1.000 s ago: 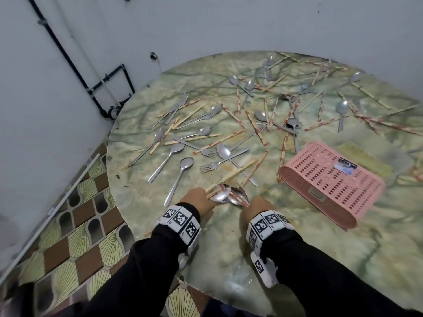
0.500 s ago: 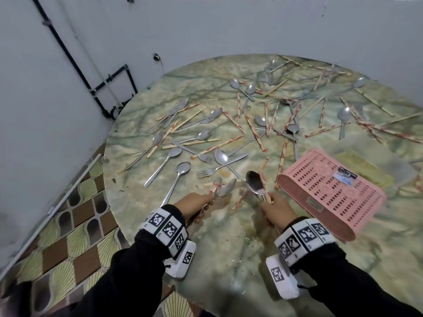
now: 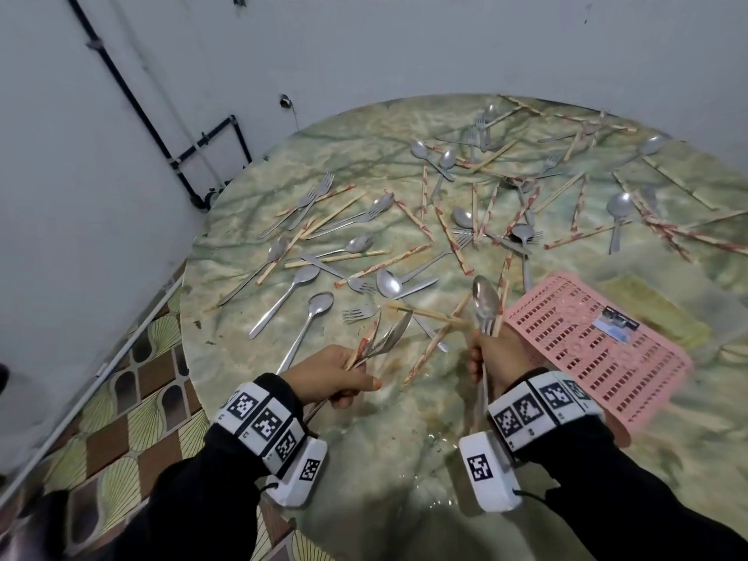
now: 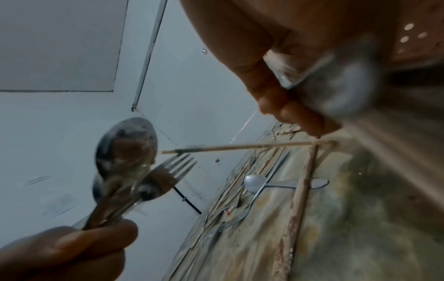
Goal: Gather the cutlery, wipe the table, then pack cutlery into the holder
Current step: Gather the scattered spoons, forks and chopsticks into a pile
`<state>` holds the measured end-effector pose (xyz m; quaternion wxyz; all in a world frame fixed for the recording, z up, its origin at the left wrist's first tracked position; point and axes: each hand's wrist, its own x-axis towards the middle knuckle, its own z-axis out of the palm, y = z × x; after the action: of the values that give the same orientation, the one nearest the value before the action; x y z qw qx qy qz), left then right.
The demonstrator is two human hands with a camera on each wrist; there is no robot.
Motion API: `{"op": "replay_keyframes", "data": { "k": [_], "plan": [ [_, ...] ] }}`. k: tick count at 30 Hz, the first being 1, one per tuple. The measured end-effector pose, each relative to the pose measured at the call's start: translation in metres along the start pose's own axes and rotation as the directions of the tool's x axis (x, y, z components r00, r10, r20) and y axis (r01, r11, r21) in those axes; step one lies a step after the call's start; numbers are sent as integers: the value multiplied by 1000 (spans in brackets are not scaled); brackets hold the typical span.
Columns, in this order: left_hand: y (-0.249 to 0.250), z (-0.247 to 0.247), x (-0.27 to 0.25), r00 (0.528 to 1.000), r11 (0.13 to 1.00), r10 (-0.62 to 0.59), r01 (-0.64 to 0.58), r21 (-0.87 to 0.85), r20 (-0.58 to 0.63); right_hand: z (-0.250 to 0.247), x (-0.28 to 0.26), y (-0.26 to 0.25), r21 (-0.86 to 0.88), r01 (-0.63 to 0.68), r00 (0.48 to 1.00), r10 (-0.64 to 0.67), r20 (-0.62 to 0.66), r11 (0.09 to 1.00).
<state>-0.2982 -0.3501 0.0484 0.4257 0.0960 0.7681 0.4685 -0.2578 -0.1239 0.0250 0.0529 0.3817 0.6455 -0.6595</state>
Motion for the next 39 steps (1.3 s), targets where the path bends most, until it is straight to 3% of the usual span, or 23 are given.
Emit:
{"op": "replay_keyframes", "data": {
  "k": [5, 8, 11, 16, 21, 23, 25, 29, 35, 39],
  "plan": [
    [6, -3, -10, 998, 999, 52, -52, 5, 22, -4, 7, 4, 26, -63, 998, 63, 1, 998],
    [15, -19, -20, 984, 996, 54, -42, 73, -169, -5, 4, 3, 90, -102, 993, 95, 72, 991],
    [22, -43, -33, 919, 985, 73, -6, 172, -387, -9, 4, 6, 58, -105, 991, 99, 88, 993],
    [43, -62, -38, 786, 867, 213, 121, 483, -580, -13, 11, 9, 38, -119, 992, 117, 54, 992],
    [62, -49, -3, 644, 829, 454, -52, 557, -616, -7, 8, 0, 0, -109, 994, 109, -23, 994],
    [65, -52, 8, 661, 799, 478, -52, 600, -578, -2, 9, 0, -35, -89, 994, 86, -67, 995],
    [60, -64, 14, 721, 739, 473, -12, 673, -506, 3, 10, 1, -38, -74, 994, 71, -87, 997],
    [40, -92, 13, 797, 626, 442, 54, 778, -412, 19, 19, -1, 85, -109, 991, 115, -62, 990],
    [11, -102, 17, 887, 566, 384, -7, 825, -256, 51, 56, -4, 238, -238, 968, 250, -20, 942],
    [-7, -93, 27, 939, 514, 302, -16, 858, -163, 64, 67, 1, 256, -245, 963, 265, -45, 935]
  ]
}}
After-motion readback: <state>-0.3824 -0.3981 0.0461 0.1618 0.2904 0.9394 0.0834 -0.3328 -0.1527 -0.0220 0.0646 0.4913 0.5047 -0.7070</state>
